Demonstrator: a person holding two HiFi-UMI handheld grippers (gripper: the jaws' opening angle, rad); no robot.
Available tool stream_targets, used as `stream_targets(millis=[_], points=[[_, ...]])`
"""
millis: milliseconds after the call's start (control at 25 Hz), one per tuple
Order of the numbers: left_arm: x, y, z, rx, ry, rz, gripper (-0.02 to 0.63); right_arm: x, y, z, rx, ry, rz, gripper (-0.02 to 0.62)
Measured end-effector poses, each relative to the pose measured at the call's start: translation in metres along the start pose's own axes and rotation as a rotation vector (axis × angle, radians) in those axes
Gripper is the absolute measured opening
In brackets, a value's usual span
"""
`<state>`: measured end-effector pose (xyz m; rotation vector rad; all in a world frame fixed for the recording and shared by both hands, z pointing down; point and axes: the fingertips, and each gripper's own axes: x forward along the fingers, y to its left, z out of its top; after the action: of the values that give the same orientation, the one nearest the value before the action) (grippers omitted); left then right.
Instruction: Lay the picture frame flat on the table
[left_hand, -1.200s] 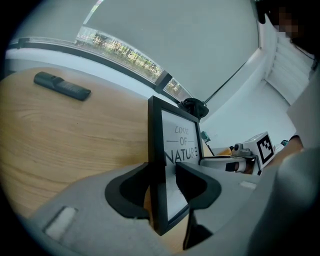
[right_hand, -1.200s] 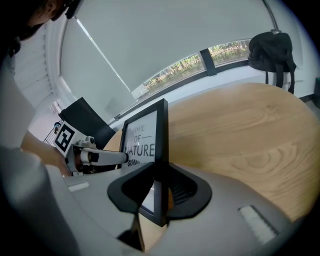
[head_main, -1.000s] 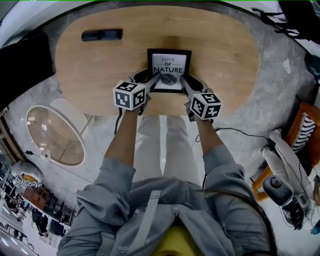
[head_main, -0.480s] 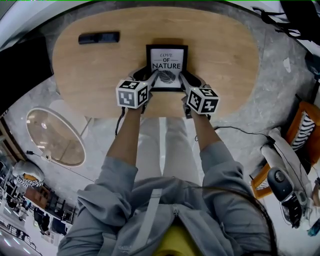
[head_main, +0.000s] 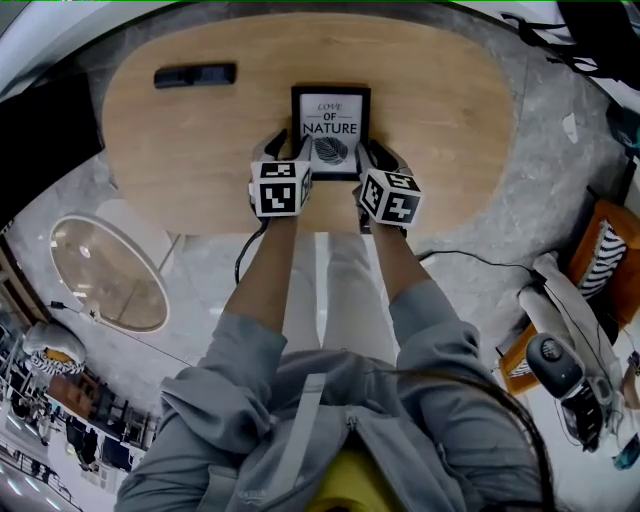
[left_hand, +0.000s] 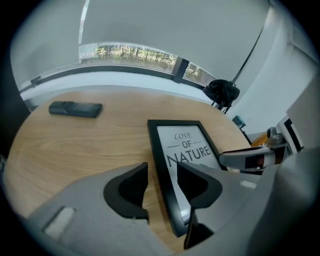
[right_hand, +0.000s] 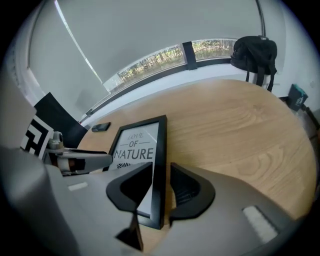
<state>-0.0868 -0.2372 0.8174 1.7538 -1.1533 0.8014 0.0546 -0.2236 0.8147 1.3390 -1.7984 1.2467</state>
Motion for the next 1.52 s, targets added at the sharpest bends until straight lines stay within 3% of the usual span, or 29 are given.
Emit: stream_targets(millis=[120,320,520,800,920,1080,1280,1520], points=[[-0.013,0.0,0.009,0.009,-0.017,0.025,0.189,-0.013,0.0,0.007,-0.003,-0.001,-0.025,0.114],[-0.054,-0.016,0.03,0.025,-0.054,-0.034,0.175,-0.056,0.005,0.029,-0.029,-0.02,-0.056,0.085],[-0.112,-0.044,0.048,0.082,-0.088,-0.053,0.009,-0.122,0.019,0.054,-0.097,-0.088,-0.077,0.002],[-0.204,-0.088,0.1,0.12,-0.227,-0.057,0.005,-0.21,0.038,0.08,-0.2,-0.154,-0.078,0.0],[-0.246,-0.099,0.134,0.16,-0.327,-0.03,0.005,-0.247,0.056,0.112,-0.265,-0.255,-0.071,0.0],[-0.317,-0.121,0.145,0.178,-0.419,0.004,0.005,-0.32,0.085,0.126,-0.361,-0.378,-0.046,0.0],[-0.398,-0.161,0.19,0.274,-0.607,0.006,0.005,-0.402,0.098,0.177,-0.352,-0.594,-0.013,0.0],[-0.485,-0.197,0.222,0.272,-0.823,0.036,0.005,-0.497,0.112,0.221,-0.33,-0.799,0.005,0.0]])
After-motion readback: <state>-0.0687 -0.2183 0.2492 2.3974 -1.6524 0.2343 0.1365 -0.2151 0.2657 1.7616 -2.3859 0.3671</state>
